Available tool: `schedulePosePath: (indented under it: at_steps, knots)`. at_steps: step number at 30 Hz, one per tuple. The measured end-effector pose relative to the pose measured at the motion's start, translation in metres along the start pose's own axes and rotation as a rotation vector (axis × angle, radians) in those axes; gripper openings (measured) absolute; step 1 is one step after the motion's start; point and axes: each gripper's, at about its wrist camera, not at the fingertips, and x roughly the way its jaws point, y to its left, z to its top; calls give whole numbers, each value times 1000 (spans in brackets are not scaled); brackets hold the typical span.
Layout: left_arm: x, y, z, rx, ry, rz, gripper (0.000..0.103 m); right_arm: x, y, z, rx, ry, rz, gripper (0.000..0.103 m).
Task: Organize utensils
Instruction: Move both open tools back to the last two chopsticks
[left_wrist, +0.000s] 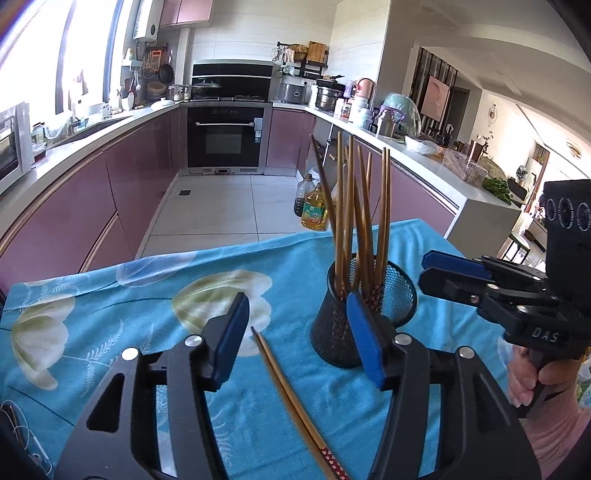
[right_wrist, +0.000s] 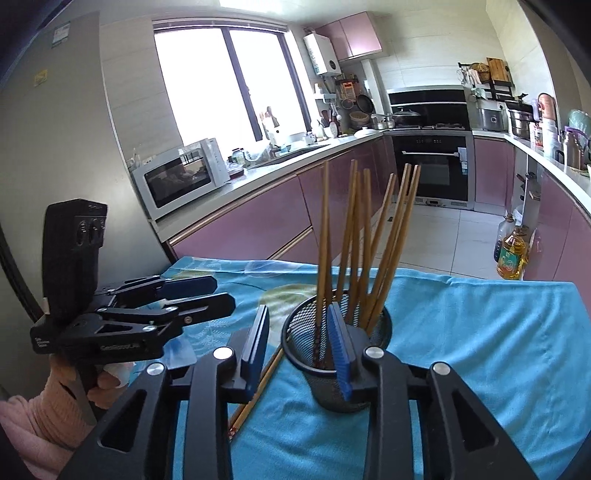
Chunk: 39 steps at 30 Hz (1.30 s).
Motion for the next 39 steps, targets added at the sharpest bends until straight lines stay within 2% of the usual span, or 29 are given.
schedulePosePath:
  at_steps: [5, 7, 12, 17, 31, 37, 39]
  knots:
    - [4, 6, -30, 5, 53, 57, 67, 1, 14, -22, -23, 44, 43, 42]
    - [9, 9, -45, 7, 92, 76, 68, 5, 16, -31, -22, 71, 47, 45]
    - [28, 12, -79, 5, 199, 80, 68, 21, 11, -53, 27, 150, 51, 45]
    - [41, 8, -98, 19, 252, 102, 68, 28, 8, -66, 60, 192, 43, 45]
    - [48, 13, -107, 12, 273, 129, 68, 46, 13, -75, 68, 251, 54, 46]
    - [44, 10, -109, 7, 266, 141, 62, 62, 19, -82, 67, 289, 42, 46]
    - [41, 12, -109, -4, 262, 142, 56, 68, 22, -82, 65, 297, 41, 46]
